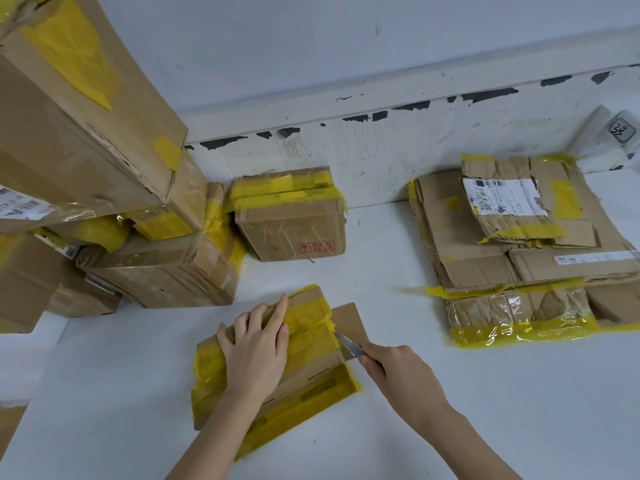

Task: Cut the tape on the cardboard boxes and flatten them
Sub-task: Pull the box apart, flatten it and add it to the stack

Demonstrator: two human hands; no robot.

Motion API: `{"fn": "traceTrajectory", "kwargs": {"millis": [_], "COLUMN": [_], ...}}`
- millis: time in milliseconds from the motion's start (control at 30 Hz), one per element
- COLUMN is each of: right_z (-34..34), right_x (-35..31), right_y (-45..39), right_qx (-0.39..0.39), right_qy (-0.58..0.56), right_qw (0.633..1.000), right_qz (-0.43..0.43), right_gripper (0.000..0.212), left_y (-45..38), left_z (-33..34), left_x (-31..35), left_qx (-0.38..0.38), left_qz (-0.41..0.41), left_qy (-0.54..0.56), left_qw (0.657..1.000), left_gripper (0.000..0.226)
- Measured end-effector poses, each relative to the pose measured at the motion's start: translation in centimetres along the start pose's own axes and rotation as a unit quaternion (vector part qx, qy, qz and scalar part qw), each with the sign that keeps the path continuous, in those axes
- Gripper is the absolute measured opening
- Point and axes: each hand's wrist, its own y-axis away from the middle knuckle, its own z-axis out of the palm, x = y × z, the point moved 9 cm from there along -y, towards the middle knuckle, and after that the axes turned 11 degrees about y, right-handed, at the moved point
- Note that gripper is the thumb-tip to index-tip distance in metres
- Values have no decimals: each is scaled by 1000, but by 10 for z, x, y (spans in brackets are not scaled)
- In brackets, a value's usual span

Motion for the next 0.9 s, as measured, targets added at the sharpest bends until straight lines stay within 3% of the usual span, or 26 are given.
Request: {"fn": "traceTrajectory", "kwargs": {"millis": [500, 600, 700, 900], "right_z": [3, 2, 20, 42], "right_x": [19, 43, 62, 62], "right_y": [25, 16, 3, -12], "right_qx": [11, 29, 0, 17], "right_qy": [-18, -66, 9, 115], "right_qw": [1000, 995, 991, 978], "right_qz": [16, 74, 135, 176], "right_gripper": [18, 34, 56, 61], "left_y": [1, 2, 6, 16], "left_z": [-2, 0, 6, 7], "left_x": [3, 1, -9, -18], "left_qx": [-8, -22, -68, -123], "left_qz": [-5, -55, -121, -123], "left_qy": [-17, -24, 9, 111], "left_qw": [1000, 998, 990, 979], "left_gripper": [48, 52, 59, 66]}}
